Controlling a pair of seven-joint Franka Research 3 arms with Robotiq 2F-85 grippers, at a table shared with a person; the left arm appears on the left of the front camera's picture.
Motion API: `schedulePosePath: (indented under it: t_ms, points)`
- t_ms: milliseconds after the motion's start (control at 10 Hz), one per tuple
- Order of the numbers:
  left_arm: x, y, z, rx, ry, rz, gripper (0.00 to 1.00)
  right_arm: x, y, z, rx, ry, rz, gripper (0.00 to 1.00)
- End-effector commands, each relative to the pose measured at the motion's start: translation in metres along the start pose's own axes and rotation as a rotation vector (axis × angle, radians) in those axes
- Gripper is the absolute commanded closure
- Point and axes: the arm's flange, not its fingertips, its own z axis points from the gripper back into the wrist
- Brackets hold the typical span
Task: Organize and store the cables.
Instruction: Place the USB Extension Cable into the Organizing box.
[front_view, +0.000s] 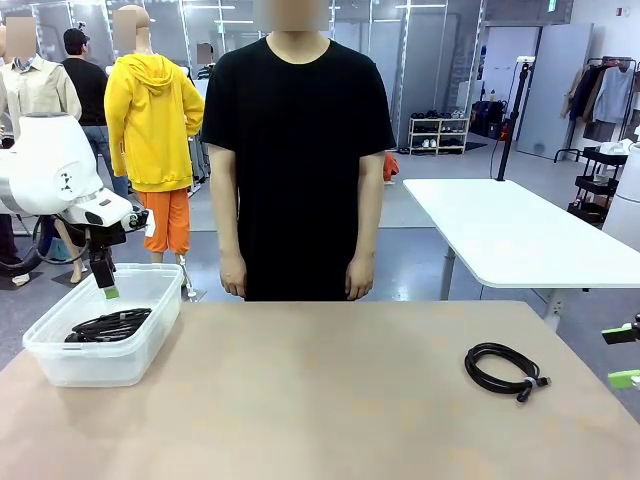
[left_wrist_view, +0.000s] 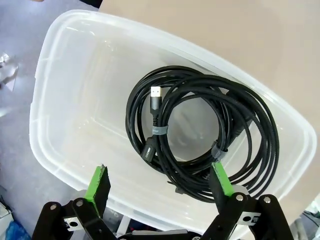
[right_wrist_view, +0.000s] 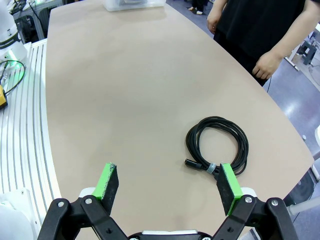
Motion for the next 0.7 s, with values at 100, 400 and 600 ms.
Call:
schedulePosePath:
  t_ms: [100,400,600]
  points:
    - [-0.0009,0.0016,0.0003,0.008,-0.004,-0.007,0.00,0.0023,0.0002,-0.0011,-0.008,-0.005,-0.023,0.00]
    - [-0.0009,0.0016,0.0003,0.008,-0.004,-0.007,0.00,0.0023,0.0002,-0.0011,-0.008,-0.005,-0.023,0.00]
    - [-0.0009,0.0016,0.0003,0.008,-0.004,-0.007,0.00,0.0023,0.0002,-0.0011,-0.008,-0.005,-0.023,0.00]
